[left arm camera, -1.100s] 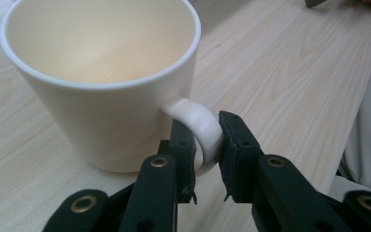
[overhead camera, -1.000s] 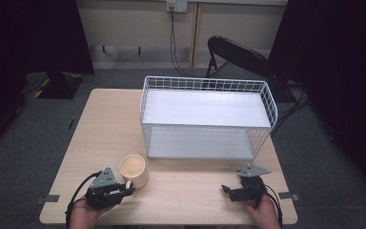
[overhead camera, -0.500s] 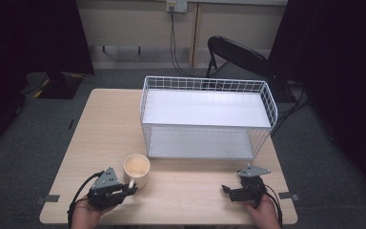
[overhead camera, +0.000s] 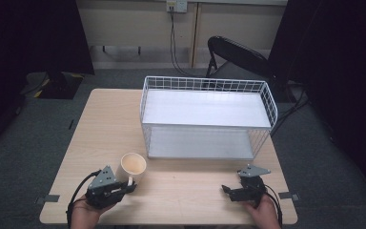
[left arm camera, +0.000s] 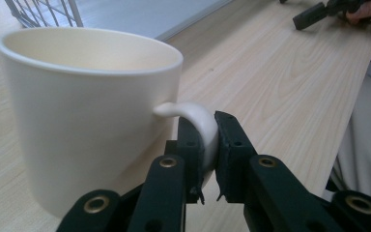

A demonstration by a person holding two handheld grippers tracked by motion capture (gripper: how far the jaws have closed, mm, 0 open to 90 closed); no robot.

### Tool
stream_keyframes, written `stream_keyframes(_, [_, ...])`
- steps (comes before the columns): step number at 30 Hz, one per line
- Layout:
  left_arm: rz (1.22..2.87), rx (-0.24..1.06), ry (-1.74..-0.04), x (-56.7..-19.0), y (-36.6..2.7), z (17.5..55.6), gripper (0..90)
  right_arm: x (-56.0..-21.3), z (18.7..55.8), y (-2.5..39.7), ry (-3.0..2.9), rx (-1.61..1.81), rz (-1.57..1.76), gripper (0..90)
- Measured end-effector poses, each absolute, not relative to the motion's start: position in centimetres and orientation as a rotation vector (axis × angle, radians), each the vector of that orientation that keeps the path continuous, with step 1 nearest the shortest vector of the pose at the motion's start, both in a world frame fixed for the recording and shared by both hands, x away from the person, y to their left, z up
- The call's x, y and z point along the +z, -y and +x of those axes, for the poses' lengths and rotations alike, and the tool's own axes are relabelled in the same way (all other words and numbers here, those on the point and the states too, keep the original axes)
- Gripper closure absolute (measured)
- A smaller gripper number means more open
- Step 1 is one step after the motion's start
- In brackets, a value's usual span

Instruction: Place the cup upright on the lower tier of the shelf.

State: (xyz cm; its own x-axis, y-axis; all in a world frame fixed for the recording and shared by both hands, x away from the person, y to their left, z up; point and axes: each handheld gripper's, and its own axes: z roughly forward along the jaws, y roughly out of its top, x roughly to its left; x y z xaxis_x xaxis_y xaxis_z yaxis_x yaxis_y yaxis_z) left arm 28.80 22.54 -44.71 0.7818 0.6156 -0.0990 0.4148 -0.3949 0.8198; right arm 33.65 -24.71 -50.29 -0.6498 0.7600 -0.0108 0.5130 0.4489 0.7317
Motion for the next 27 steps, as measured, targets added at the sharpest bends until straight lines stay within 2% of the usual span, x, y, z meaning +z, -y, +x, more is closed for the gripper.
stream_keyframes(27, [1.993,0.266,-0.74,-43.5,-20.8,29.5,82.8,-50.3,33.6,24.7,-2.367,1.023,1.086,11.7])
